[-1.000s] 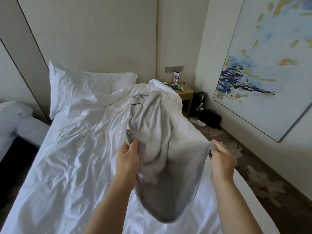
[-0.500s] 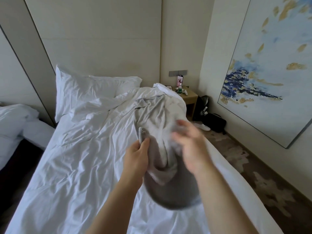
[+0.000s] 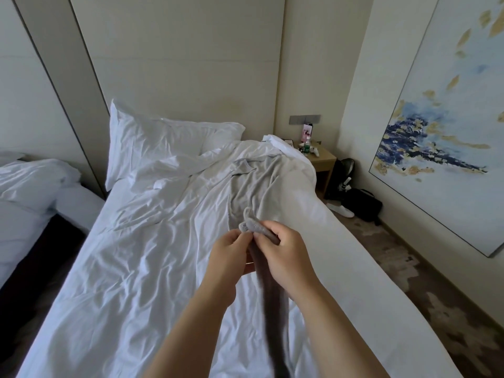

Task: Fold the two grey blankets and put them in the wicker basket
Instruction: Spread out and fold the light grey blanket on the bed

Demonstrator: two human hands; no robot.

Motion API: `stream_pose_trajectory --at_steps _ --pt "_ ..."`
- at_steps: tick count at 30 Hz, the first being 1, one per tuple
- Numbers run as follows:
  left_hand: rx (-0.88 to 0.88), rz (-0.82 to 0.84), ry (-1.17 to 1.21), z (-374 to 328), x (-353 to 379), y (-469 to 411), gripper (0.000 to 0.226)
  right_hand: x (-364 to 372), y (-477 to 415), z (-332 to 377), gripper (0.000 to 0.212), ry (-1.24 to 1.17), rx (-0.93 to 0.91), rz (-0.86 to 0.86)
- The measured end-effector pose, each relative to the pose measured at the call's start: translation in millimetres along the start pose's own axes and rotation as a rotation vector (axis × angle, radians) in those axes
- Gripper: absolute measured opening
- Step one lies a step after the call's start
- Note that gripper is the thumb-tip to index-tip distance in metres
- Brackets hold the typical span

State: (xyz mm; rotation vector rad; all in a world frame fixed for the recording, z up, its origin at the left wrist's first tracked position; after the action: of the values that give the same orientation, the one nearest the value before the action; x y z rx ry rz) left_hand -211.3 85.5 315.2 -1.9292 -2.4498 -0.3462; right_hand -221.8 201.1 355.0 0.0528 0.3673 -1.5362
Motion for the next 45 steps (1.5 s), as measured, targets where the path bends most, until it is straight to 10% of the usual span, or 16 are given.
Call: stream_pose_trajectory --at_steps 8,14,23,28,34,37,41,45 --pt "-0.003 -0.008 0.114 -3 -6 -10 0.029 -38 -4 -15 0.020 -0.067 0.032 -0.451" --pt "0.041 -0.019 0.041 -7 -8 -13 0.031 21 -7 1 0.027 0.047 -0.120 0.030" --pt "-0.014 -0.017 0.072 6 -19 -11 0.049 36 4 -6 0.035 0.102 -0.197 0.129" --pt "-0.133 -0.086 0.344 7 -37 -16 0.041 24 2 -45 0.038 0.034 -0.151 -0.172" --pt "-0.119 -0.289 0.743 -1 -104 -20 0.019 18 1 -186 0.016 0.773 0.338 0.099" --pt "-0.045 -0.532 0.858 7 -189 -18 0.015 -40 15 -228 0.014 0.850 0.531 -0.050" --pt "-0.188 -0.866 0.668 74 -277 6 0.012 -84 24 -256 0.018 0.587 0.747 -0.303" --pt "-0.484 -0.623 0.500 95 -253 -15 0.018 -51 -10 -227 0.024 -0.163 1.051 -0.296"
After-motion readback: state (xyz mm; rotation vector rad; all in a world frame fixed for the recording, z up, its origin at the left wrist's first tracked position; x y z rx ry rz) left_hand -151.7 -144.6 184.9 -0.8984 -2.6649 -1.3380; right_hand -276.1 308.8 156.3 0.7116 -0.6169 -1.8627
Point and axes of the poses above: each hand's wrist, its own y-axis away from the middle knuckle, its own x-axis out of the palm, z = x × y, the point moved 9 cm from there along -y, towards the middle knuckle, and after that the axes turned 4 degrees about -z, right-handed, at the moved point
